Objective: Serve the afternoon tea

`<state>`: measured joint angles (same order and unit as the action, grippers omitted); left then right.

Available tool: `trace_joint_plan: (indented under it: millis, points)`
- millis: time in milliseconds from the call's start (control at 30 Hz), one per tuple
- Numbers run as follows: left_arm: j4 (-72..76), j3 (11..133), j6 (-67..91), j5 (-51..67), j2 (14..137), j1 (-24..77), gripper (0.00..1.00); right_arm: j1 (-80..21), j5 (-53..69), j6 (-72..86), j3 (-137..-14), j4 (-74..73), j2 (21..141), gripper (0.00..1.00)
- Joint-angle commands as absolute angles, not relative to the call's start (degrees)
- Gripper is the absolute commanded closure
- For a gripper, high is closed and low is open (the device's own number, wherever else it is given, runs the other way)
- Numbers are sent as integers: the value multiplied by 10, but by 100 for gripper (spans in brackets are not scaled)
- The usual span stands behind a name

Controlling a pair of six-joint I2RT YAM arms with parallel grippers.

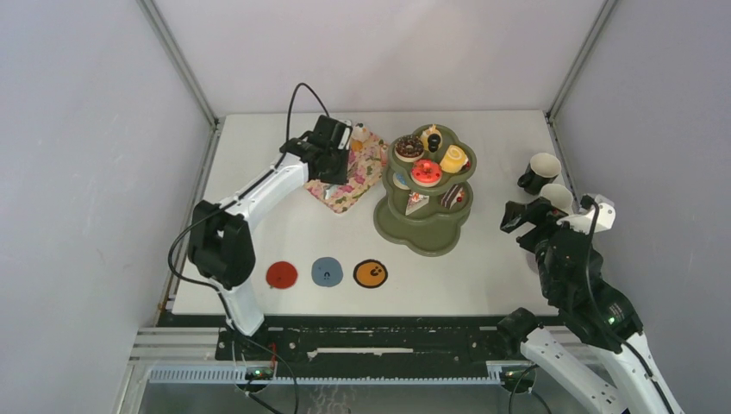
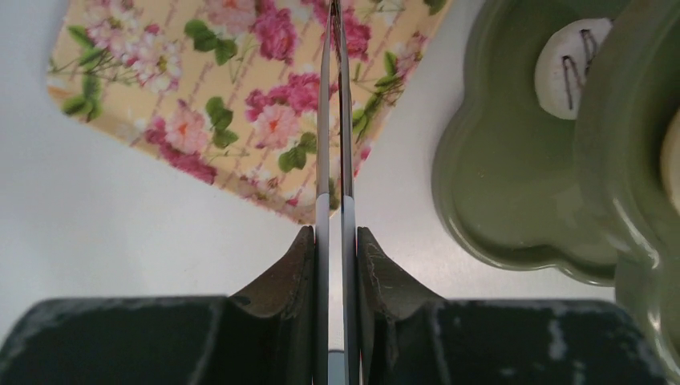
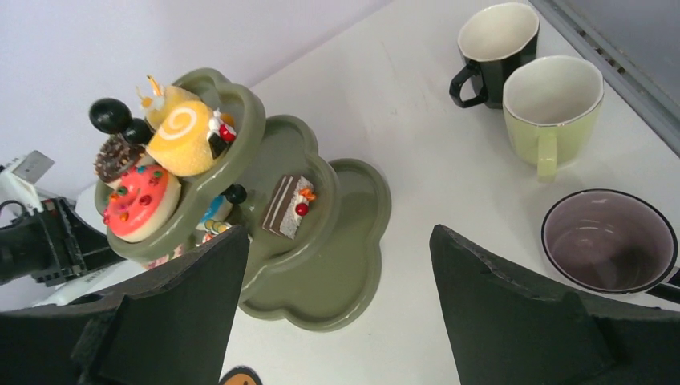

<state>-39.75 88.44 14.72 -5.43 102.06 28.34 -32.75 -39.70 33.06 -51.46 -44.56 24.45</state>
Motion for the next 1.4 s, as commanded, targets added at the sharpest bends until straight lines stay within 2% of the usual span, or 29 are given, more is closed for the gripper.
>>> trace_joint_plan:
  millis: [0, 133, 433, 733, 1267, 1367]
  points:
    - [-321, 952, 171, -14, 1021, 281, 77, -330, -417, 320, -545, -450, 253, 9]
    - [-291, 949, 178, 31, 1038, 281, 70, -330, -409, 331, -553, -453, 264, 9]
    - [-265, 958, 194, 78, 1076, 281, 64, -330, -401, 344, -555, -457, 264, 10]
    - [-263, 974, 216, 68, 1097, 281, 57, -330, -407, 354, -558, -476, 251, 10]
    - [-298, 1028, 244, -6, 1161, 294, 55, -330, -402, 355, -558, -472, 253, 10]
    - [-301, 1030, 244, -15, 1164, 294, 57, -330, -399, 354, -558, -469, 256, 10]
